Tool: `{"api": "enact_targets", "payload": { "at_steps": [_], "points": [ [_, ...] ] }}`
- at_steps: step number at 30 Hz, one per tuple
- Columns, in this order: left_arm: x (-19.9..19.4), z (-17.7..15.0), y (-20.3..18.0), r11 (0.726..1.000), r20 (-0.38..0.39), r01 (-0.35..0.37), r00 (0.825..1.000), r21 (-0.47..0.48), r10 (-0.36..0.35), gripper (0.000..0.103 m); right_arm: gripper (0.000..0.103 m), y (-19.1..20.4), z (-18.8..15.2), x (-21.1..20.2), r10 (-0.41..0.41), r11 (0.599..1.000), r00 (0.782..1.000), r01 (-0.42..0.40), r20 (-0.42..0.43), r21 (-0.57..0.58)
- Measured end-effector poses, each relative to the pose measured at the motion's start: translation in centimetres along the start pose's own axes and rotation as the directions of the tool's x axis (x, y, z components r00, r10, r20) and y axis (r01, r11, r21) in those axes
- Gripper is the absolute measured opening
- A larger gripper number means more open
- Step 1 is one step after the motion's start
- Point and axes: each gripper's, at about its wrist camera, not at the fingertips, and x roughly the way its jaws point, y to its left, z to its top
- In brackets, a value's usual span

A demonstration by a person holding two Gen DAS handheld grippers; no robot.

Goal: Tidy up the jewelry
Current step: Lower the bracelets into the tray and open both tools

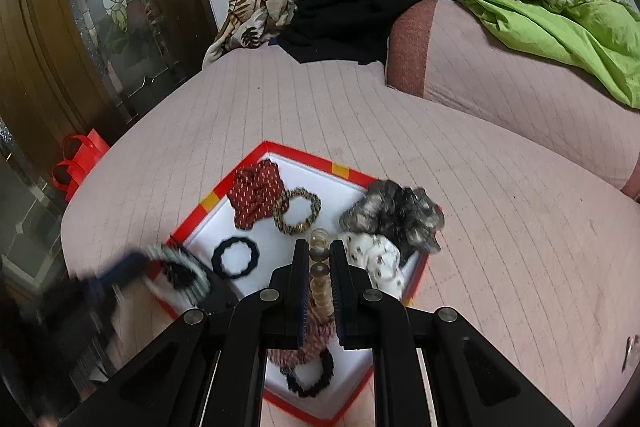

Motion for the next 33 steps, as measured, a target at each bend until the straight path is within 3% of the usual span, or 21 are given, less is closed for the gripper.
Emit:
{"api": "enact_targets", "payload": {
  "at_steps": [6, 13, 24, 33],
  "points": [
    [0.2, 0.5, 4.7, 0.983, -0.034, 0.061, 0.997, -0.174, -0.068, 0.005, 0.011, -0.9, -2.5, -1.1, 0.034, 0.999, 0.999, -0.033, -0.026, 0.021],
    [0.7, 0.3, 5.1, 0.957, -0.051, 0.171, 0.981, -0.233, -0.188, 0.005, 0.011, -1.8, -4.3, -2.5, 0.075, 0.996, 0.997, -0.073, -0.023, 0.056],
    [1.9, 2.4, 1.3, 0.958, -0.080, 0.210, 0.970, -0.195, -0.229, 0.005, 0.011, -2.0, -5.6, -4.6, 0.125, 0.991, 0.992, -0.124, -0.004, 0.052],
    [4.6, 4.8, -1.6, 0.988, -0.094, 0.147, 0.984, -0.049, -0.151, 0.005, 0.011, -0.1, -6.0, -3.1, 0.170, 0.985, 0.985, -0.168, -0.041, 0.044]
  ]
}}
